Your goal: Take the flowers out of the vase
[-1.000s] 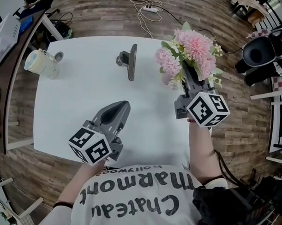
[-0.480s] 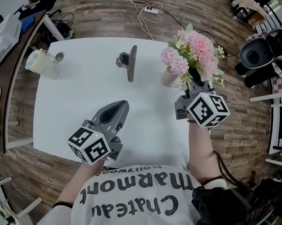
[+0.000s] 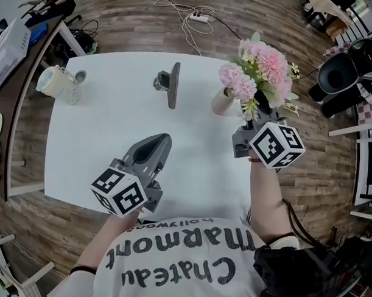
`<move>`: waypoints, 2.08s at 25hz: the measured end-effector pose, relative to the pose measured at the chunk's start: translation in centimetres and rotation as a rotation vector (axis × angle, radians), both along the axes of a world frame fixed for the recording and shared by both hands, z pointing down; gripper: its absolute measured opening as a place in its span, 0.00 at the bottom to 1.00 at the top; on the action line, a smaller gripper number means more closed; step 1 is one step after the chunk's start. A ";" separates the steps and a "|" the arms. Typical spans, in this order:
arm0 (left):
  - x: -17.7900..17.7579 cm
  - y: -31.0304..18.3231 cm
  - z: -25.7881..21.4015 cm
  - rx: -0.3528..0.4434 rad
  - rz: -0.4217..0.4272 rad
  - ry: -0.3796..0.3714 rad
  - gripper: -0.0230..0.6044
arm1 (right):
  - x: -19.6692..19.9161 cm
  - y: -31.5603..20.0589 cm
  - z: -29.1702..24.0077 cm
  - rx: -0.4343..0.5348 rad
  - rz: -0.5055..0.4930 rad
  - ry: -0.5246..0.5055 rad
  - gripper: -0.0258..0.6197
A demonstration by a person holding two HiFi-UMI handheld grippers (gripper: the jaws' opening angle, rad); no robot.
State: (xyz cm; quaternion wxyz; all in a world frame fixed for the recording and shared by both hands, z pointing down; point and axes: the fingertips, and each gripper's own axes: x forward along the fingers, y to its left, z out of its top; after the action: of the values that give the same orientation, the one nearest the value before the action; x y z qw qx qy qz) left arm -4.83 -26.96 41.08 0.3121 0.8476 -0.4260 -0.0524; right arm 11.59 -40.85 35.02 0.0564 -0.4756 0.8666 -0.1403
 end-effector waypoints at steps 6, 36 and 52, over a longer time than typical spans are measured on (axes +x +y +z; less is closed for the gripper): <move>0.0 0.3 -0.3 0.023 -0.004 0.007 0.05 | 0.5 0.0 -0.9 0.010 0.004 -0.019 0.13; -0.6 3.8 -4.4 0.141 -0.016 -0.013 0.05 | 2.3 5.2 -8.5 0.154 0.051 -0.046 0.13; -1.5 7.9 -6.9 0.203 -0.018 -0.024 0.05 | 2.3 14.2 -11.7 0.155 0.007 -0.212 0.12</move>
State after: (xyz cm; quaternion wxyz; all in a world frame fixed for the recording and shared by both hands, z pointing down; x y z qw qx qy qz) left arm -6.30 -19.09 34.17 0.2191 0.8716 -0.4297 -0.0876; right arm 13.88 -26.70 23.32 0.1849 -0.4554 0.8623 -0.1222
